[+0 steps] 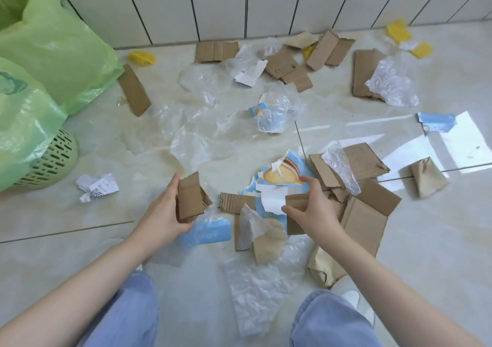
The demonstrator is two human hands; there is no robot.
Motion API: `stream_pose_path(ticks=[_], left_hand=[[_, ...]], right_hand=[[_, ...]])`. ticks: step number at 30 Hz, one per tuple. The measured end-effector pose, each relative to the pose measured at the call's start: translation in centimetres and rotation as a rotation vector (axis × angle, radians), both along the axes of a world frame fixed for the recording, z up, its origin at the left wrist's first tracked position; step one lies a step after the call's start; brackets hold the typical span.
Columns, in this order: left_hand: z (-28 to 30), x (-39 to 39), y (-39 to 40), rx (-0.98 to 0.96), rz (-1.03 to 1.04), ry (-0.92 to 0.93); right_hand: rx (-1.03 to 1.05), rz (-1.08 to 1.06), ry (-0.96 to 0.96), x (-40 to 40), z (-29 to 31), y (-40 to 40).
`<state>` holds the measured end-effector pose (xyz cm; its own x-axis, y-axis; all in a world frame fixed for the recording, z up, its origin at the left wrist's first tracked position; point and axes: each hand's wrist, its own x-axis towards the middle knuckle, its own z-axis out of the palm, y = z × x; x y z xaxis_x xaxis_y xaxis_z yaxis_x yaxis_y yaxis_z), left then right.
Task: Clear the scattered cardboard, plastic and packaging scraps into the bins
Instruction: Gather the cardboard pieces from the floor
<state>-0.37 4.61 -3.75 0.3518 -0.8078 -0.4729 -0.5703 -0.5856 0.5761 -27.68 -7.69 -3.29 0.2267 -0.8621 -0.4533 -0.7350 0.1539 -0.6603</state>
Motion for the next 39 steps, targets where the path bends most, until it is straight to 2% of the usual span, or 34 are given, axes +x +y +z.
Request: stream_pose_path(ticks=[7,11,15,18,22,25,28,31,35,39], left_hand=[[-0.9,-0.9,-0.5,0.027,-0.21,-0.048],[-0.9,-1.8,-0.5,-0.015,-0.454,-0.093],[-1.3,-1.4,-0.6,0.003,-0.482,-0.091],[-1.8,0.0,-0.7,-0.074,-0.564,-0.16],[-1.9,2.4,-1.6,-0.162,-0.47,-0.154],[-2.1,4.2,-2.0,-0.142,-0.387,-0.139],[-3.0,5.8,-2.3,-0.111,-0.37,-0.103],[-3.9,7.0,-2.2,-0.086,-0.342,-0.072],[-4.5,7.7,-1.4,-0.126,-0.272,-0.026],[-4.0,7.8,-0.9,-0.144,-0.235,-0.026]], right_hand=[[0.01,0.012,0.064,0.8,-1.6,-0.1],[-0.077,-0.024,0.068,0.6,-1.9,-0.8],[-0.149,0.031,0.06,2.1,-2.7,-0.3],[-0.176,0.099,0.078,3.6,-3.9,0.6],[-0.237,0.173,0.224,4.4,-4.8,1.2],[-0.281,0.097,0.421,4.7,-4.9,1.6],[-0.207,0.029,0.545,5.0,-5.1,2.1],[-0.168,-0.011,0.599,5.8,-4.9,2.3],[-0.131,0.035,0.686,6.8,-4.0,2.6],[-0.112,0.012,0.658,7.4,-3.5,3.0]])
